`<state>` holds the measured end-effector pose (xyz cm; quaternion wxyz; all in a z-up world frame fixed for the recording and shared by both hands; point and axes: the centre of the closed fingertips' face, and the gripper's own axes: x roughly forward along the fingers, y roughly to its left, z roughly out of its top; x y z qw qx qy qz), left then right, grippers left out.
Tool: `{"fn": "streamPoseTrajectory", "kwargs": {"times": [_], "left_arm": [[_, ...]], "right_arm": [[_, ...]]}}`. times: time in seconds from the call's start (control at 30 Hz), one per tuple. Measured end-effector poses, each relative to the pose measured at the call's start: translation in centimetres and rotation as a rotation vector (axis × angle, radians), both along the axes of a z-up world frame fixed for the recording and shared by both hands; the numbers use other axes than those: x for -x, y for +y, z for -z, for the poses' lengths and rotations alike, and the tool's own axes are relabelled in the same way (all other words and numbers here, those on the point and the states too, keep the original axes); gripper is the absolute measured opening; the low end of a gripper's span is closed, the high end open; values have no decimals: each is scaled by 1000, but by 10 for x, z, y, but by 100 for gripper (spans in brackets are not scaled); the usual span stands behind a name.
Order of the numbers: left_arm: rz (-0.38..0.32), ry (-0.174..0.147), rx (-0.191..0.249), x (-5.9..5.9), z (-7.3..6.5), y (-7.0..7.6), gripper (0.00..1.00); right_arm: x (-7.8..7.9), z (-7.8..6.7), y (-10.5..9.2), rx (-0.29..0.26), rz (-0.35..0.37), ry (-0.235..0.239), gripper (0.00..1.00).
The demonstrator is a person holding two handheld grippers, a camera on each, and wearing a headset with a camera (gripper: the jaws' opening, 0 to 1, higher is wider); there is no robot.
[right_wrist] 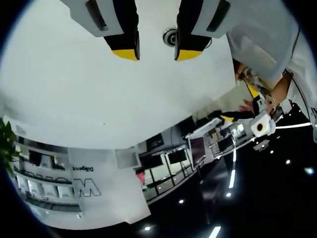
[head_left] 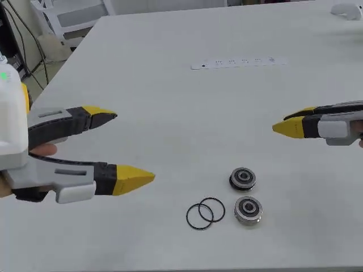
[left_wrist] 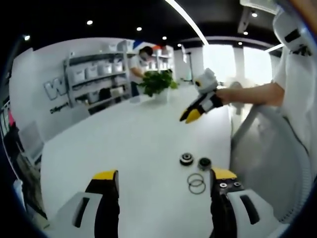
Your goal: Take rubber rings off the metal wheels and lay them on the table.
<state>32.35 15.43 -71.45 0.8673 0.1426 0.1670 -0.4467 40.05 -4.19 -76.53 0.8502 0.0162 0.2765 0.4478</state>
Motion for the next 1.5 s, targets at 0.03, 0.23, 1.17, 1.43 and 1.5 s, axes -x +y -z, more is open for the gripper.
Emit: {"fn": "streamPoseTrajectory", "kwargs": {"times": [0.03,0.23,1.17,1.43,1.5], "left_arm": [[8,-7,-1,-1,-2,-3,76],[62,-31,-12,-7,-11,-20,76],[241,-69,-44,-55,13,-123,71],[295,49,-34,-50,55,-143,65],[316,45,-66,-48,65,-146,61]], "right_arm": [[-1,2,-1,4,3,5,26],[-2,6,-3,-15,10,24,25],[26,58,18,57,-94,145,25],[42,75,33,132,-211,94,29],[43,76,37,139,-230,79,29]]}}
